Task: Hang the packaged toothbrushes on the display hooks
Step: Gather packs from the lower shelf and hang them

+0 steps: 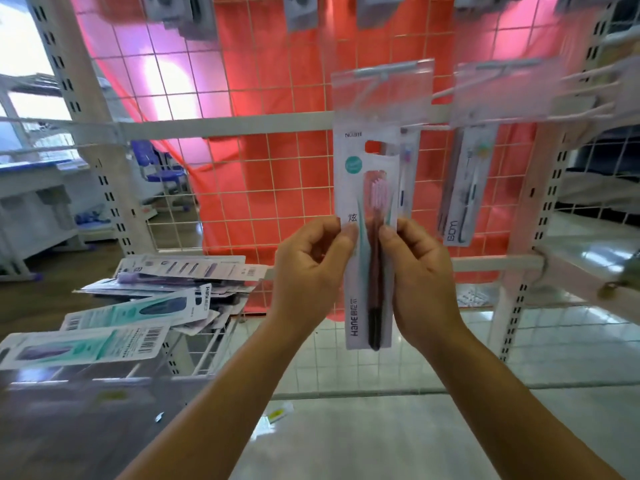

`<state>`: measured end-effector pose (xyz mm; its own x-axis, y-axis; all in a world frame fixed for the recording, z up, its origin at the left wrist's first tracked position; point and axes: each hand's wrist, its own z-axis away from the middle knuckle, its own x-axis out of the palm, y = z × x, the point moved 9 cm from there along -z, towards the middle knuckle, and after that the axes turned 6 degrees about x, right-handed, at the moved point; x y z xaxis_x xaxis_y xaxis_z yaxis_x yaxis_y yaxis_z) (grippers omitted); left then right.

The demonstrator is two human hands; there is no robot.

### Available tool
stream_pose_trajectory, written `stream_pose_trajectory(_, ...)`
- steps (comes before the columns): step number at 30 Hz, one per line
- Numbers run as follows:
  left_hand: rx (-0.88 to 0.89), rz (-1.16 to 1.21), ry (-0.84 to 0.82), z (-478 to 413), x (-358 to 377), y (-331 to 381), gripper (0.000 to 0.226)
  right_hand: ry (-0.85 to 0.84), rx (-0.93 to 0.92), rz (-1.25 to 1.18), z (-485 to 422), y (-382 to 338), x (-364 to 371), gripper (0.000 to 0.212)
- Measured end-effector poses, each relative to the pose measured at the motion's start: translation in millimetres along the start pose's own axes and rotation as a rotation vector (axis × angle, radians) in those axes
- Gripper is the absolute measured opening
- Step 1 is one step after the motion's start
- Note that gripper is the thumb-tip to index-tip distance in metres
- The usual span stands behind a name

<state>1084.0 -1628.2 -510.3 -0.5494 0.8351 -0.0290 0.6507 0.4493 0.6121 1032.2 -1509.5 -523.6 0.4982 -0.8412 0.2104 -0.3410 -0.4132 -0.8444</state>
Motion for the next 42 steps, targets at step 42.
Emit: stream_pose_trajectory(42,-0.154,-0.356,-0.018,-45.9,-22.1,-68.9,0.012,0.234,0.171,0.211,-130.9,71.3,-20.6,0.025)
